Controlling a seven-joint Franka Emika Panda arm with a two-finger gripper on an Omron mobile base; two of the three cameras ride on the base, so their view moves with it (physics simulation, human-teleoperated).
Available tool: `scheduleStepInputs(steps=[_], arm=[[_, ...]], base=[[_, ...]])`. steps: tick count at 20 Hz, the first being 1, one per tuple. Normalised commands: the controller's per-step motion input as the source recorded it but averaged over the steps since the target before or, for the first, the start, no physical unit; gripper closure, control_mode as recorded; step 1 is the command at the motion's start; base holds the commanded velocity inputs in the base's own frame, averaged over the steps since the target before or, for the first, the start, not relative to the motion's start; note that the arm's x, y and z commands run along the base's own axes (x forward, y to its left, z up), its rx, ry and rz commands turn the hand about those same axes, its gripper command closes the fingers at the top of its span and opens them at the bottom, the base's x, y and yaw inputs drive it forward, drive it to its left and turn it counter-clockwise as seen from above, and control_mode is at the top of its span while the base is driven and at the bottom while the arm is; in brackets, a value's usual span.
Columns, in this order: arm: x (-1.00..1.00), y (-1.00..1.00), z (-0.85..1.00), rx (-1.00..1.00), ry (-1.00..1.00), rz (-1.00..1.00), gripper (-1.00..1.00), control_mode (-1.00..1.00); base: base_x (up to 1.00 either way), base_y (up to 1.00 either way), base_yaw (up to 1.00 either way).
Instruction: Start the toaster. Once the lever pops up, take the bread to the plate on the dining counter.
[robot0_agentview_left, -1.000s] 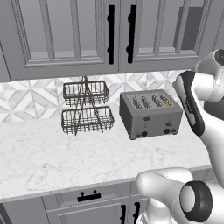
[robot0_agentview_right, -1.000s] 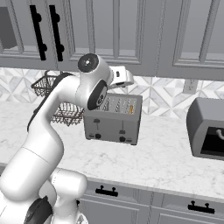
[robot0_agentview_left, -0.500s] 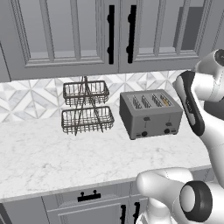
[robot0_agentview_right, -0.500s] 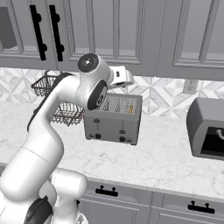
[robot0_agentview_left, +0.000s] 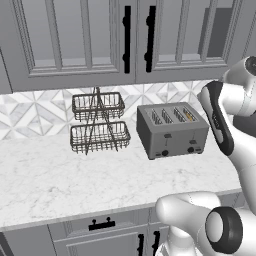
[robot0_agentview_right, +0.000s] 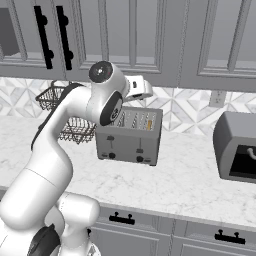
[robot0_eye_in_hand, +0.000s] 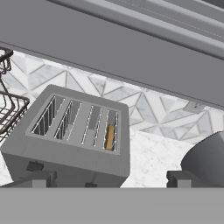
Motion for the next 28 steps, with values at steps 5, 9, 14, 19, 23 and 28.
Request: scheduleStepInputs(steps=[5,9,14,19,23,28], arm=[[0.00,0.00,0.00,0.00,0.00,0.00,-1.00,-1.00],[0.00,0.00,0.00,0.00,0.00,0.00,-1.00,-1.00],[0.00,0.00,0.00,0.00,0.00,0.00,-1.00,-1.00],[0.00,0.00,0.00,0.00,0.00,0.00,-1.00,-1.00],[0.00,0.00,0.00,0.00,0.00,0.00,-1.00,-1.00],[0.00,0.00,0.00,0.00,0.00,0.00,-1.00,-1.00]], base=[[0.00,0.00,0.00],[0.00,0.00,0.00],[0.00,0.00,0.00],[0.00,0.00,0.00],[0.00,0.00,0.00],[0.00,0.00,0.00]])
